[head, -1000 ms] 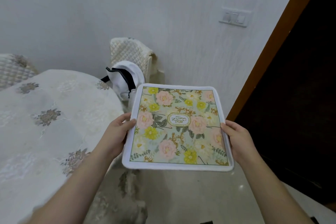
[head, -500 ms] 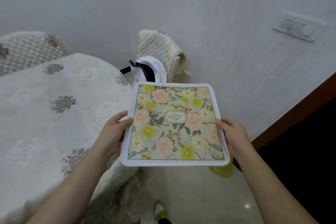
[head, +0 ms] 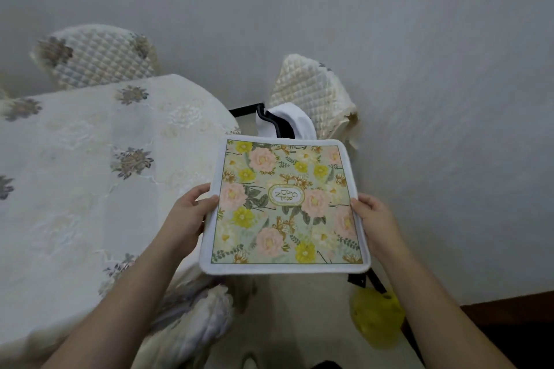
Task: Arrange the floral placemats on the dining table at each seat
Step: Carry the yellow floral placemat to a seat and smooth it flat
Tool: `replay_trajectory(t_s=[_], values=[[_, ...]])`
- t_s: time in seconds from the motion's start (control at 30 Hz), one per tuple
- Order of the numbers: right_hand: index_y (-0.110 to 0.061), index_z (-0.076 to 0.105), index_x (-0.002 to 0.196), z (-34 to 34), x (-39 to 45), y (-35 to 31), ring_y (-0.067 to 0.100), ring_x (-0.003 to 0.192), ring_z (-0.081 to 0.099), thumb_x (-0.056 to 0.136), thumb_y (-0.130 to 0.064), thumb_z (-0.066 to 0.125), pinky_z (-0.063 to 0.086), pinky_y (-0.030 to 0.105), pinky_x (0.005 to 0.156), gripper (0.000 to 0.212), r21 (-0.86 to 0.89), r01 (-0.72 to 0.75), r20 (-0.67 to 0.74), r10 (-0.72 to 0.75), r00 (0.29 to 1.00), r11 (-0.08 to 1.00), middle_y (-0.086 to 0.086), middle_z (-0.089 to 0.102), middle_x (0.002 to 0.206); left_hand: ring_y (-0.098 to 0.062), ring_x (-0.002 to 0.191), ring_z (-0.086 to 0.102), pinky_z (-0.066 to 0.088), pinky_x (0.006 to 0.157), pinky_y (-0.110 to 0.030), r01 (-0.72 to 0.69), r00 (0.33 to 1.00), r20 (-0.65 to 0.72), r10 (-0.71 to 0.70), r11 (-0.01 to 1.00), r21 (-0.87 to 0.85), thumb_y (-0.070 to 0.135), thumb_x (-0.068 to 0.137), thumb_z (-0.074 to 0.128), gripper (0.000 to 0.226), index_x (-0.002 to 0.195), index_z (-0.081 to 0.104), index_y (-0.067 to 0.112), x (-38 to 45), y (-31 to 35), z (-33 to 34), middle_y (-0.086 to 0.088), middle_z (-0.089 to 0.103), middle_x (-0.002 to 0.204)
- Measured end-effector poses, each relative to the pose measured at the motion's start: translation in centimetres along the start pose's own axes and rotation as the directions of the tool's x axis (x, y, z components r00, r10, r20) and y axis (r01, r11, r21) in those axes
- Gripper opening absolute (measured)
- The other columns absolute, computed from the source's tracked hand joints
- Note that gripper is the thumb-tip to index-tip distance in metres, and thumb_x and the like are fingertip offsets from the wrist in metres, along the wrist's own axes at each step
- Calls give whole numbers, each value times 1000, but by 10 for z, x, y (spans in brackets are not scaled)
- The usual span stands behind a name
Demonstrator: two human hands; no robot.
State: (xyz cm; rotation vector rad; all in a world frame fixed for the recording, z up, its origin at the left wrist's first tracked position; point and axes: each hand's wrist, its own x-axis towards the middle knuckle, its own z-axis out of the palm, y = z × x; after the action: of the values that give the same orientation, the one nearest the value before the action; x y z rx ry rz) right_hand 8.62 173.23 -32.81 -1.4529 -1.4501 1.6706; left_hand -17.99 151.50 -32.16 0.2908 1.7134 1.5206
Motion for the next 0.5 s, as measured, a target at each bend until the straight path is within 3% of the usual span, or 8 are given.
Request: replay_trajectory(t_s=[0.17,0.33,0.5], values=[[-17,68,106,26,61,-11,28,83,74,97,-19,57,59,52,78,14,-46,-2,139,8,990,999,7,76,92,-34,86,69,56,81,-48,36,988,-149,-41,999,-36,14,97,56,23,117,64,22,19,-1,-2,-17,74,100],[-12,68,109,49,131,-23,28,85,74,96,-16,60,58,53,82,16,-115,4,294,30,955,993,8,76,93,-31,86,70,54,72,-39,57,949,-305,-81,994,-89,15,98,54,24,120,63,21,37,-6,12,-14,75,99],[-15,68,107,67,193,-43,29,87,73,95,-18,60,57,54,83,15,-195,29,454,64,889,980,7,76,95,-38,97,67,53,88,-53,53,878,-464,-116,988,-149,18,99,54,24,122,61,21,46,-7,36,-14,74,101]])
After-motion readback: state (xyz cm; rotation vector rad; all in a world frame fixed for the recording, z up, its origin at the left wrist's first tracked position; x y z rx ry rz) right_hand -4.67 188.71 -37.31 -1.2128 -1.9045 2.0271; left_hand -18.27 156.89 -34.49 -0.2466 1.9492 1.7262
